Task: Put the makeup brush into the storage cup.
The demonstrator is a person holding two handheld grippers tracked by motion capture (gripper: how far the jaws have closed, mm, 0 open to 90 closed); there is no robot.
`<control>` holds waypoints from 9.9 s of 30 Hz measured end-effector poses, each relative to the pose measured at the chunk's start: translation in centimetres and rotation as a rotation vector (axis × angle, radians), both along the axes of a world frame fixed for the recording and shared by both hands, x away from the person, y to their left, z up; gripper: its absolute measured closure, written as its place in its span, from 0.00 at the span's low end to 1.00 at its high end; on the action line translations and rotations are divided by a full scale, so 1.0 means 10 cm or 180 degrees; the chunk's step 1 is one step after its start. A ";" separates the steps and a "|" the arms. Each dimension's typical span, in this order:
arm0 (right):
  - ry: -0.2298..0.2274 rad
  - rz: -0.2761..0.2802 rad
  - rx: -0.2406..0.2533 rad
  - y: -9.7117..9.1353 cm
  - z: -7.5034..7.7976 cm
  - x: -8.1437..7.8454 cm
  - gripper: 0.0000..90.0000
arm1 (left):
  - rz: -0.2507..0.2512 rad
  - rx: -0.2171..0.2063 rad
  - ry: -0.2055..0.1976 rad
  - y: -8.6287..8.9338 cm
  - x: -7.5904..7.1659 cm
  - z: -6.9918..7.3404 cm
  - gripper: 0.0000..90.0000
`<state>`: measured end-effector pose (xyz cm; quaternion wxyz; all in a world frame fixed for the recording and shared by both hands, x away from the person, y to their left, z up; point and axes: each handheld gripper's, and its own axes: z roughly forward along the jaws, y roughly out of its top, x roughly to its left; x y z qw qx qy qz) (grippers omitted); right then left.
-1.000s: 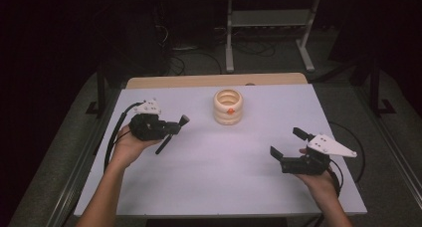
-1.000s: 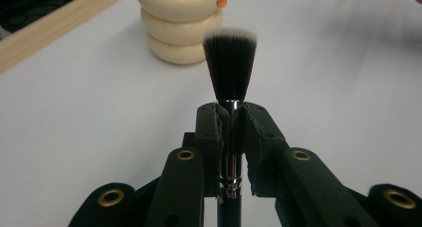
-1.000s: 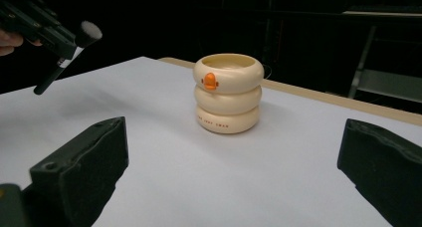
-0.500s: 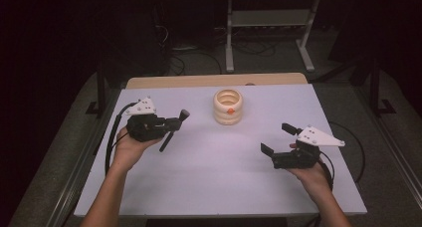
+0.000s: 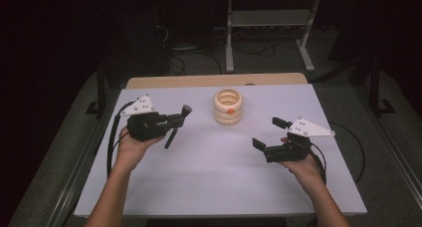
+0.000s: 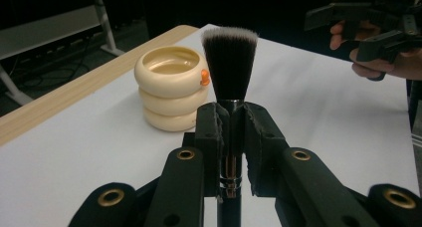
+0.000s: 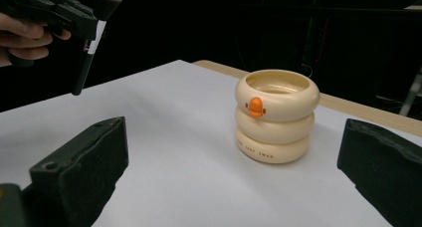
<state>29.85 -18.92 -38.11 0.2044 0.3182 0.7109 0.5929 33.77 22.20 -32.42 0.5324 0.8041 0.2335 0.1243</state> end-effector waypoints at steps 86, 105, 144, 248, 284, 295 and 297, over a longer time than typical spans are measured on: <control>0.0588 0.0898 0.0346 1.29 -0.17 0.31 0.46 | -0.0225 -0.0400 0.0025 -0.66 -0.07 -0.30 0.87; 0.0809 0.0928 0.0449 1.30 -0.15 0.31 0.78 | -0.0248 -0.0472 0.0054 -0.66 -0.07 -0.31 0.87; 0.0826 0.0731 0.0154 1.12 -0.11 0.37 0.86 | -0.0238 -0.0449 0.0041 -0.48 -0.06 -0.25 0.49; 0.0556 0.0184 -0.0442 0.65 0.24 0.76 0.85 | 0.0256 -0.0775 -0.0144 0.66 -0.70 -0.85 0.00; 0.0474 -0.0044 -0.0323 0.67 0.51 1.15 0.85 | 0.0195 -0.0816 -0.0128 0.63 -0.71 -0.85 0.00; 0.0475 -0.0122 -0.0280 0.69 0.55 1.29 0.85 | 0.0187 -0.0813 -0.0125 0.63 -0.71 -0.85 0.00; 0.0484 -0.0128 -0.0294 0.70 0.55 1.32 0.85 | 0.0180 -0.0811 -0.0125 0.62 -0.71 -0.85 0.00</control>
